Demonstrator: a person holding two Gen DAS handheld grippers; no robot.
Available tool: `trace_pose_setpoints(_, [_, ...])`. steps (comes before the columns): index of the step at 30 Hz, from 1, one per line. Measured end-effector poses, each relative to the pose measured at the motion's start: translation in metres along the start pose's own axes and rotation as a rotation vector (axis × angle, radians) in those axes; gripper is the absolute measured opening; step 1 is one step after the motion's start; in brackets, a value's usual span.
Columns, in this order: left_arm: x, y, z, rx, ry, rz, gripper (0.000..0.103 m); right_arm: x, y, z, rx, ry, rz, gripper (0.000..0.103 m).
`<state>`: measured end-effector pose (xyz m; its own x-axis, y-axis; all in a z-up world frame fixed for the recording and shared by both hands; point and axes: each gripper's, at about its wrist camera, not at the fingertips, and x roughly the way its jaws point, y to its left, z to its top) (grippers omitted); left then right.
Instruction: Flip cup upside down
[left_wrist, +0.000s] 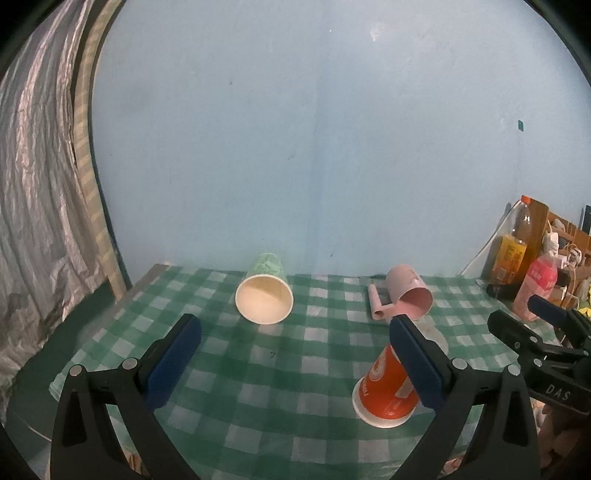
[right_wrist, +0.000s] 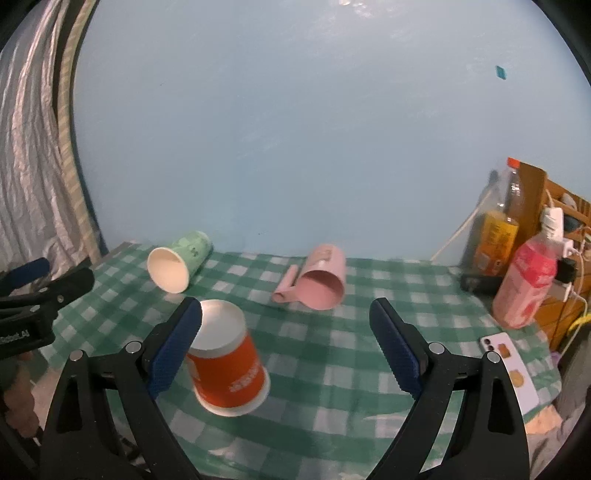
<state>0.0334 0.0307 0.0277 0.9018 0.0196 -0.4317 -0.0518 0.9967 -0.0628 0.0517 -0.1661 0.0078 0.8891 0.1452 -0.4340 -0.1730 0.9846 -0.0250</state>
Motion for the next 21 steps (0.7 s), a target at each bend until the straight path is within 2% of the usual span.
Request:
trace_pose_setpoints(10, [-0.006, -0.012, -0.001, 0.036, 0.013, -0.004, 0.103, -0.004, -0.013, -0.002, 0.022, 0.017, -0.041, 0.091])
trace_pose_setpoints(21, [-0.003, -0.018, -0.002, 0.065, 0.034, -0.003, 0.103, -0.002, -0.012, -0.003, 0.024, 0.029, -0.038, 0.091])
